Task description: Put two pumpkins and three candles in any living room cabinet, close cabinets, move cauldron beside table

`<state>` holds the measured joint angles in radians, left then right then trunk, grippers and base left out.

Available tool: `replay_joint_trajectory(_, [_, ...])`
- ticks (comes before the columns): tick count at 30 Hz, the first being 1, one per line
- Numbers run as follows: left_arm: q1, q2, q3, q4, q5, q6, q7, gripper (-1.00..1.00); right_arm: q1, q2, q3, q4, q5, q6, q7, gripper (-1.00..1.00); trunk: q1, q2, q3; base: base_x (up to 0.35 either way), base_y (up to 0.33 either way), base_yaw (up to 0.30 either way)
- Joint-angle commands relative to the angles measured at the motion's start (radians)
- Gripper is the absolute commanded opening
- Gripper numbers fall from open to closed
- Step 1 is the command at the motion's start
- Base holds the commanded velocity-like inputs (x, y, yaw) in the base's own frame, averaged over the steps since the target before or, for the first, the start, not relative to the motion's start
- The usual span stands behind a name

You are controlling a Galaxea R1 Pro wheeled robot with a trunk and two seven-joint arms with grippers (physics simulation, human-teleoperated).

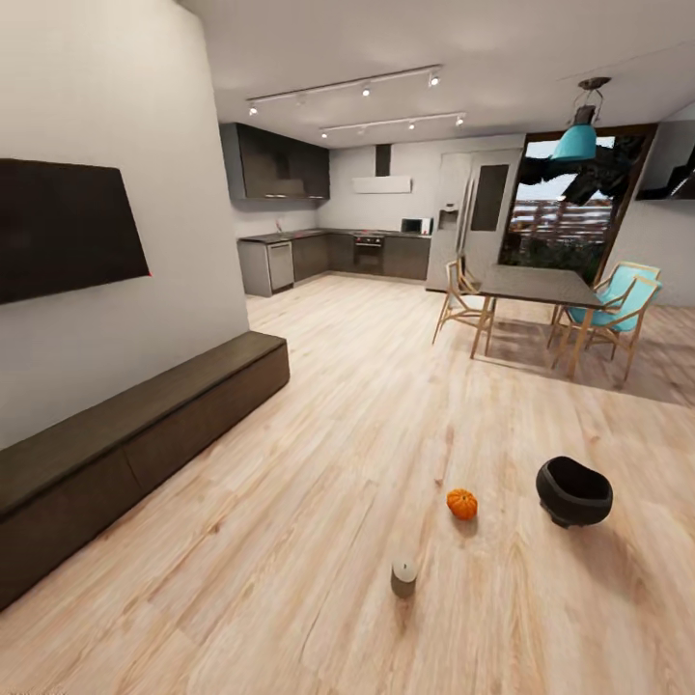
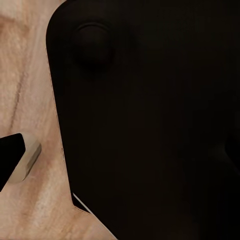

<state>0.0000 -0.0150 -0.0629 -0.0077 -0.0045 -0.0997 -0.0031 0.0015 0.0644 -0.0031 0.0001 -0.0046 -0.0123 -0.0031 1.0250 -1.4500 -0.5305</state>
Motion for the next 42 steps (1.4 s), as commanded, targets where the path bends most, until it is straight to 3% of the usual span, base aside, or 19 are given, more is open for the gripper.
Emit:
replay_joint_trajectory(1, [0.000,0.000,0.000,0.000,0.000,0.000,0.000,1.00,0.000,0.000,0.000,0.000,0.000,0.000,0.000,1.00,0.000,0.000,0.000,0.292,-0.147,0.281])
replay_joint_trajectory(20, [0.000,-0.002,-0.001,0.000,0.000,-0.001,0.000,1.00,0.000,0.002,0.000,0.000,-0.002,0.000,0.000,1.00,0.000,0.000,-0.001,0.135,-0.168,0.212])
replay_joint_trajectory(42, [0.000,-0.002,0.000,0.000,0.000,-0.002,0.000,1.00,0.000,0.002,0.000,0.000,-0.002,0.000,0.000,1.00,0.000,0.000,-0.010,0.111,-0.007,0.276])
